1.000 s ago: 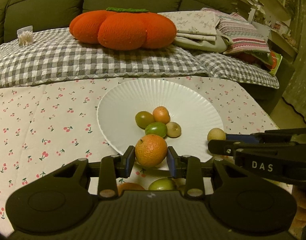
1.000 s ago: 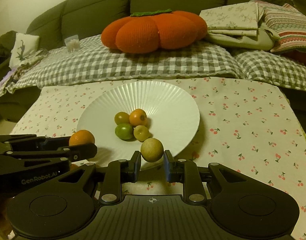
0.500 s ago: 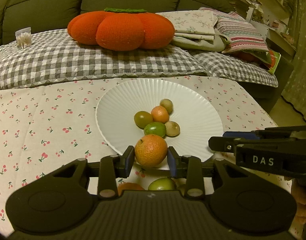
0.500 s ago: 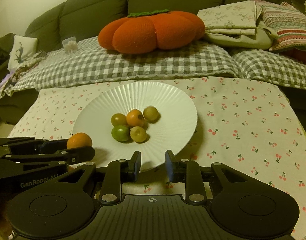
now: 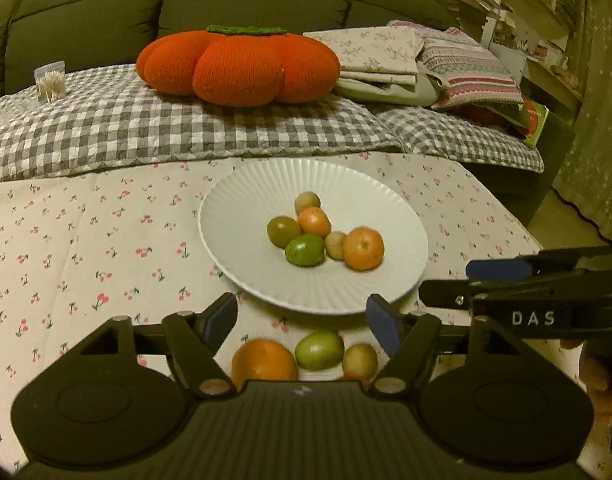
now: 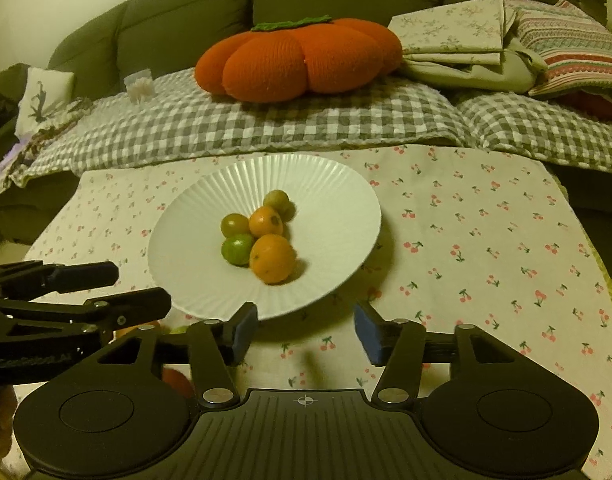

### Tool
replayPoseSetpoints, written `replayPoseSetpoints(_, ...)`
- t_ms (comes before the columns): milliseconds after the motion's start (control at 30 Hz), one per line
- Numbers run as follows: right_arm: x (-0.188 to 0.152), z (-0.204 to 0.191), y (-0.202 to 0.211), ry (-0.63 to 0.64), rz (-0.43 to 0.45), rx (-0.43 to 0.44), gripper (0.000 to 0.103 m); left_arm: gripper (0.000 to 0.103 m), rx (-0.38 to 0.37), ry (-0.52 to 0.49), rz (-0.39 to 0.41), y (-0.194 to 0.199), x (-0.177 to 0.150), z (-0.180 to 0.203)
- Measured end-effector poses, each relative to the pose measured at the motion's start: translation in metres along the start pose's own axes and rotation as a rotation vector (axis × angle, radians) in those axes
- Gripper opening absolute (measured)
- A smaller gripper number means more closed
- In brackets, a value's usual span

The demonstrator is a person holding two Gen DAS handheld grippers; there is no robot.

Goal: Organize fruits
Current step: 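Open the left gripper to drop the orange while the right gripper drops its fruit, then withdraw both open grippers from the plate toward the remaining fruits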

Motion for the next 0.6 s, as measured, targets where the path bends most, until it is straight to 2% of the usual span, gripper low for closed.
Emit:
replayPoseSetpoints(267,-0.005,-0.004,0.014,0.015,0.0,0.001,0.068,0.086,-0.007,-0.012,-0.031,0.014,-0.013,-0.002)
replayPoseSetpoints(600,-0.013,-0.008,0.029,0.031,0.0,0.012,0.074,0.092,-0.002,-0.034,-0.066,0.027,-0.026,-0.007)
Point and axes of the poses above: each gripper's, at about its wrist camera, not at the fingertips, and y roughly against the way its jaws point, z to its right, x to its top, the point moved 3 cm from there along -y, roughly the way its jaws point, and after that the axes turned 10 degrees about z, right-handed, at the moved point
